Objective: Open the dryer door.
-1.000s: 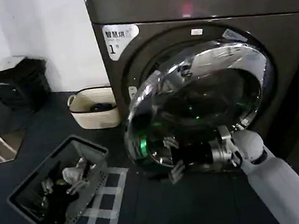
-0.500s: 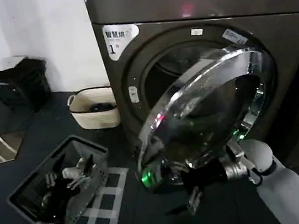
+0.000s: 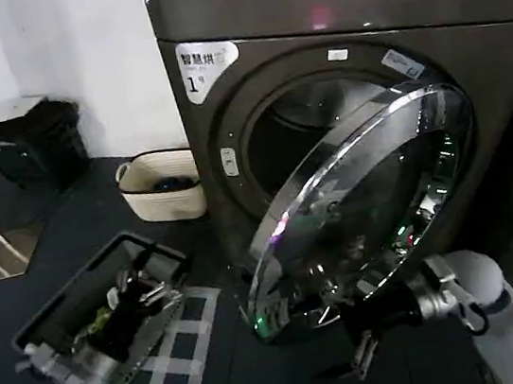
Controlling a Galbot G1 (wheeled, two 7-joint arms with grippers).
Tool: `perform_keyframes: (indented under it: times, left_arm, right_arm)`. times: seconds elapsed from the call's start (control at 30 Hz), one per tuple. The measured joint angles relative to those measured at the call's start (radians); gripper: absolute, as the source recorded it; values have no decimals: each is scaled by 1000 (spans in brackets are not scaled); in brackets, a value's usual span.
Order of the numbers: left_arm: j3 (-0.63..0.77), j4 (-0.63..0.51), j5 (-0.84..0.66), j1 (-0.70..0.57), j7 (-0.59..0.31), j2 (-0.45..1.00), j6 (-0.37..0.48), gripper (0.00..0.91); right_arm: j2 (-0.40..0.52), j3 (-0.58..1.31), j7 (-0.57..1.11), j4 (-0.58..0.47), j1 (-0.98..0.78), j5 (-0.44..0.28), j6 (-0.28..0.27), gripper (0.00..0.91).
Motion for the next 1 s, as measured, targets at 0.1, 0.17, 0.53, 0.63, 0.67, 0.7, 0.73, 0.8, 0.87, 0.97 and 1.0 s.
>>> perform_keyframes:
  times: [0.1,0.17,0.53,0.63,0.67,0.7,0.73,0.8,0.87,0.97,1.0]
  left_arm:
    - [41,25,-17,-30,5,33,1,907]
    - [69,43,-18,-52,7,47,1,907]
    - [226,125,-17,-188,14,73,-5,907]
    - [270,148,-15,-227,14,72,-8,907]
    - [285,158,-15,-240,14,71,-8,907]
    - [299,167,-14,-252,14,69,-8,907]
    - [315,176,-13,-266,15,67,-8,907]
    - [342,193,-14,-290,15,64,-6,907]
    - [369,209,-14,-315,16,62,-6,907]
    - [411,236,-14,-355,16,53,-5,907]
    - [424,244,-15,-369,16,50,-5,907]
  right_arm:
    - [-5,66,0,-4,-38,2,12,907]
    - [-4,111,1,-7,-63,-3,13,907]
    - [11,418,1,-24,-179,-34,10,907]
    - [16,507,1,-43,-204,-39,11,907]
    - [18,533,1,-49,-211,-40,11,907]
    - [21,558,1,-55,-219,-41,11,907]
    - [23,587,2,-62,-227,-41,11,907]
    - [28,637,2,-71,-241,-38,11,907]
    - [35,691,5,-85,-257,-23,12,907]
    - [39,770,25,-107,-281,0,13,907]
    - [39,798,28,-113,-288,4,14,907]
